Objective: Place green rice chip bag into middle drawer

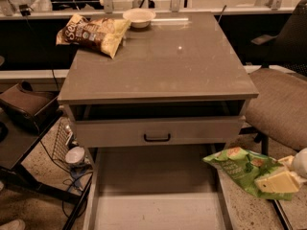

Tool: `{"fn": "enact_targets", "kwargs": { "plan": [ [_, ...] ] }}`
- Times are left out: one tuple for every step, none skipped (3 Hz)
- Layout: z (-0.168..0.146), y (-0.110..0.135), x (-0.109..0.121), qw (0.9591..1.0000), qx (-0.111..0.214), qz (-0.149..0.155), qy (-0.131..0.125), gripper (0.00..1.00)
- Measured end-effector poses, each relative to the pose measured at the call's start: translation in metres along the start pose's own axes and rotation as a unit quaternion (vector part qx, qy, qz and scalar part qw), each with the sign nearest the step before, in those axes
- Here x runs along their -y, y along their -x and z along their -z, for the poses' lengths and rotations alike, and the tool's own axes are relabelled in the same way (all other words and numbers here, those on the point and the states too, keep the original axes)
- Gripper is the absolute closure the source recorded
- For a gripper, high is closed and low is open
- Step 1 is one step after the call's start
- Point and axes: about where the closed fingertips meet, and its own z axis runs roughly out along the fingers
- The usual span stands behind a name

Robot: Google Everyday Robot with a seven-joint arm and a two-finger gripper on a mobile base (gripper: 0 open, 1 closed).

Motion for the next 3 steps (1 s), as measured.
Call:
{"fn": "enact_targets", "kwargs": {
  "plan": [
    [0.009, 0.003, 0.003, 0.9999, -0.003, 0.001, -0.012, 1.00],
    [-0.002, 0.002, 0.003, 0.9998, -0.012, -0.002, -0.014, 1.00],
    [-0.069, -0.006, 0.003, 0.9990, -0.045, 0.007, 0.006, 1.00]
  ]
}}
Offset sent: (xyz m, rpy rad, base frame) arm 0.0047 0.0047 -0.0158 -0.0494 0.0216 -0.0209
